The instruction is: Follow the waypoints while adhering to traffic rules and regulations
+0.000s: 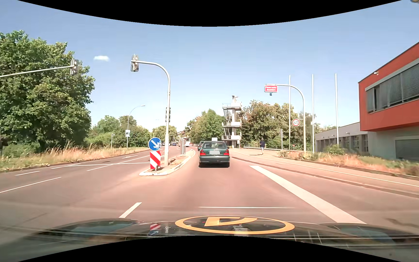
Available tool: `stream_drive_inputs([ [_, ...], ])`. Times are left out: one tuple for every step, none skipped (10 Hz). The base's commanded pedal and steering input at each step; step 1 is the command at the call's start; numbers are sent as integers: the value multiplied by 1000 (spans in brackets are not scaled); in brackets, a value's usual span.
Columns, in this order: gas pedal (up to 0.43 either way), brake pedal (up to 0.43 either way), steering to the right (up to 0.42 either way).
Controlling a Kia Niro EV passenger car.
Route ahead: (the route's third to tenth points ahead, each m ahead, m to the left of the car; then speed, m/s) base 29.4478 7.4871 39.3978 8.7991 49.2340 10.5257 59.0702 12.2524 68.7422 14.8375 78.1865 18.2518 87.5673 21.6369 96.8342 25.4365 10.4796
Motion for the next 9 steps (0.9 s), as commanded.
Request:
stream_drive_inputs([
  [110, 0, -29],
  [110, 0, -29],
  [110, 0, -29],
  [110, 0, -29],
  [118, 0, -28],
  [118, 0, -28],
  [118, 0, -26],
  [118, 0, -21],
  [110, 0, -17],
])
